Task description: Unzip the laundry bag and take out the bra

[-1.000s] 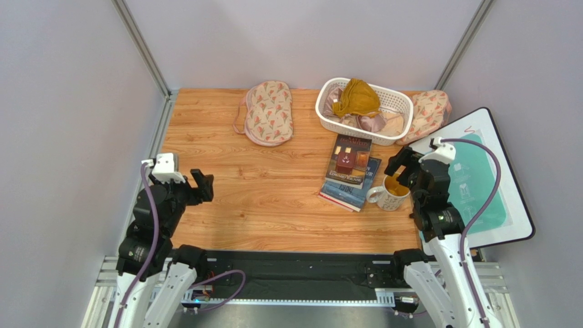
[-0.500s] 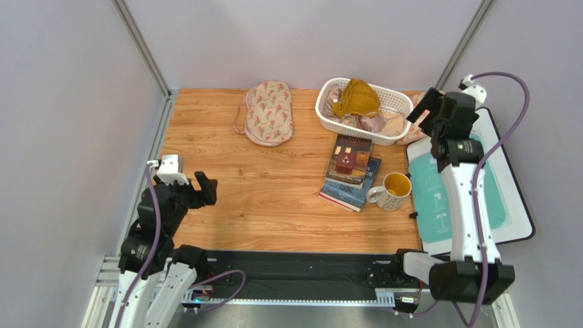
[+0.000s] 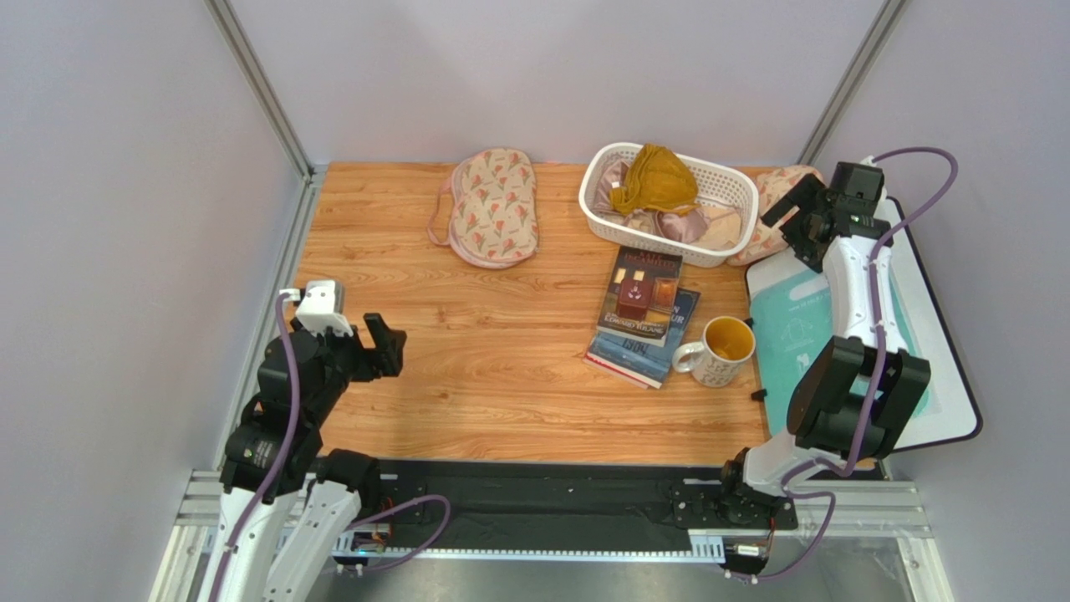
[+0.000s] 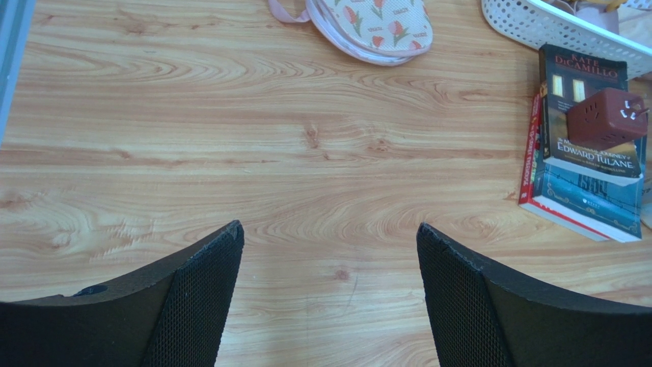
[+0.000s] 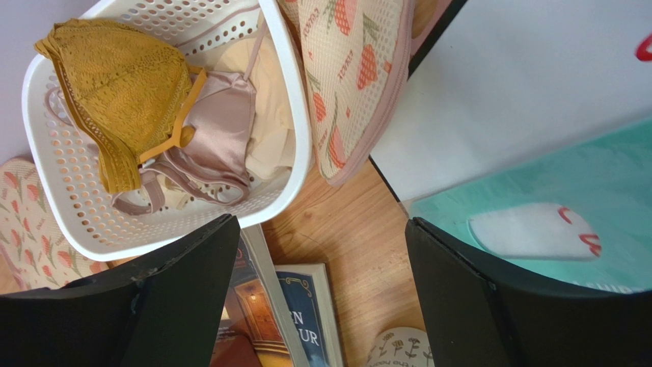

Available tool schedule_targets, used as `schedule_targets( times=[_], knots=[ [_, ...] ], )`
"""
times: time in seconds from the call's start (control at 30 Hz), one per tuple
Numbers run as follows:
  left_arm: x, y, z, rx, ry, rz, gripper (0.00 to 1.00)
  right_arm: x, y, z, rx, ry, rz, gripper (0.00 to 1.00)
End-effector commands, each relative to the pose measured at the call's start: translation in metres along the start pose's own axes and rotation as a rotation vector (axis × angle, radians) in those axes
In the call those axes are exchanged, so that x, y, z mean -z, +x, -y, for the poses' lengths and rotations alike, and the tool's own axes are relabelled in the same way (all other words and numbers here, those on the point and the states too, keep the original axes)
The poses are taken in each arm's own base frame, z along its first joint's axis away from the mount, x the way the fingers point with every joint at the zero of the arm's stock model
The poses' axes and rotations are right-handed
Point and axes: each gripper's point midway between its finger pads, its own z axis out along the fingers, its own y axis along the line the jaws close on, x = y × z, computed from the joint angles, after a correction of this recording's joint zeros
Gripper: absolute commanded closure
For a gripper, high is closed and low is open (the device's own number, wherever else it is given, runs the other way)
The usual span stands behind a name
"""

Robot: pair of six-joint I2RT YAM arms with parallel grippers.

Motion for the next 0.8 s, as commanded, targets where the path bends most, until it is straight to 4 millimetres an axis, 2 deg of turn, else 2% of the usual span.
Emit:
schedule_targets(
  times=[0.0,0.2,0.3,0.37,0.53,0.67,0.77],
  knots=[
    [-0.002,0.001,0.003,0.009,0.016,-0.006,0.12,-0.006,-0.024,-0.022,-0.058,-0.075,0.042,0.14],
    [-0.002,0.001,0.004,0.009,0.016,-0.009,0.11,-0.023,-0.015,-0.010,-0.088,-0.017,0.022,0.15],
    [-0.002,0.001,0.004,0.009,0.019,-0.010,0.11,-0.029,-0.017,0.000,-0.097,0.022,0.052,0.15],
    [-0.003,0.002,0.004,0.007,0.020,-0.013,0.11,-0.034,-0.019,-0.001,-0.101,0.022,0.058,0.15],
    [-0.004,0.004,0.005,0.007,0.025,-0.024,0.12,-0.057,-0.030,0.007,-0.118,0.084,0.074,0.17],
    [-0.005,0.003,0.004,0.007,0.020,-0.021,0.12,-0.076,-0.026,0.012,-0.123,0.115,0.047,0.19],
    [-0.005,0.003,0.003,0.007,0.012,-0.020,0.12,-0.087,-0.031,0.010,-0.132,0.113,0.058,0.22]
  ],
)
